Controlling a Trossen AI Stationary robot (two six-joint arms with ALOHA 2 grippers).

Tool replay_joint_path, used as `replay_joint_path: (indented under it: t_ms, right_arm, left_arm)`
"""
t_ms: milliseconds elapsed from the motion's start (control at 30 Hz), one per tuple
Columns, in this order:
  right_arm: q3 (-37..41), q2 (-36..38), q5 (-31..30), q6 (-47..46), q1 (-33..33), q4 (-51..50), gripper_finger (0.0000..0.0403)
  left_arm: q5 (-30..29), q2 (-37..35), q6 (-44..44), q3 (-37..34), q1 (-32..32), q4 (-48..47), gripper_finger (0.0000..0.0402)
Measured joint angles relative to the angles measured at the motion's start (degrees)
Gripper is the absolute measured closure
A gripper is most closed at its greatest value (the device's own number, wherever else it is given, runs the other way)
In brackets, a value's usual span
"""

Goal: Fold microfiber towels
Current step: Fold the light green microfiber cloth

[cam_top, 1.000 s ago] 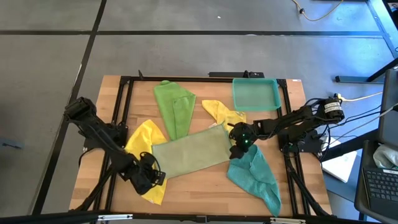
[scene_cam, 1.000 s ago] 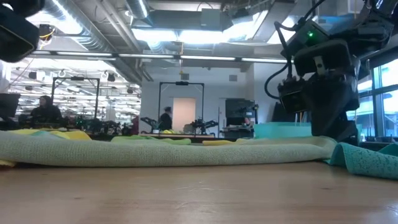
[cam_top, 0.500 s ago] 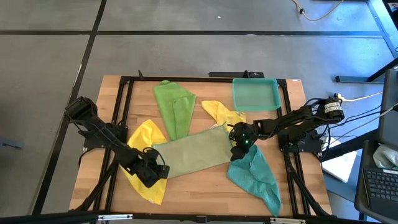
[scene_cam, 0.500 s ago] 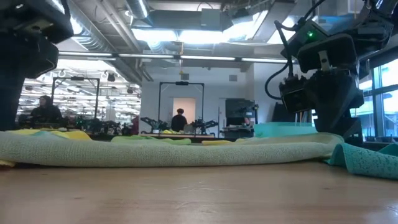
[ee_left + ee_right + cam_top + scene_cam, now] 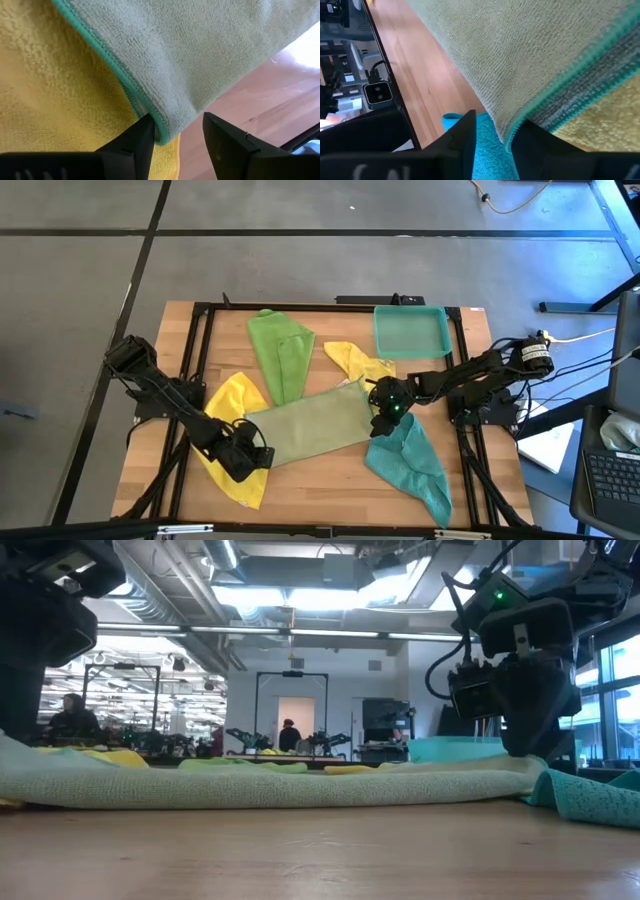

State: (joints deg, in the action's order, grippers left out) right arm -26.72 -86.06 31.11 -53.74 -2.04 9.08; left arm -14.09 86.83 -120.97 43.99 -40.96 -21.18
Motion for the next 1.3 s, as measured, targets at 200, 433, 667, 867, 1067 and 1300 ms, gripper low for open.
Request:
replay_joint_path:
  t_ms: [200,433,667,867,1067,1300]
  right_arm:
    - [0.00,0.00,0.57,2.56,0.00,0.02,0.0348]
    - [-0.02,1.23,3.79,9.86,-0.02,-0.43,0.0392]
    - [-0.02,4.59,4.62,15.76,-0.06,-5.89,0.0397]
    - [-0.02,10.04,2.51,19.67,-0.07,-9.01,0.0399]
    - [-0.02,12.94,0.11,19.89,-0.07,-10.99,0.0396]
    - [-0.02,12.87,0.00,19.76,-0.07,-11.23,0.0396]
  left_arm:
    - [-0.07,0.00,5.41,0.00,-0.10,2.63,0.0243]
    - [-0.42,-0.02,10.59,0.00,-1.25,4.28,0.0251]
    - [-1.42,-0.02,10.54,0.00,-5.45,4.12,0.0285]
    - [-2.31,-0.02,8.97,0.00,-8.43,3.92,0.0321]
    - [-8.40,-0.04,5.03,0.00,-9.47,3.90,0.0343]
    - [-7.87,-0.04,2.79,0.00,-7.93,3.68,0.0342]
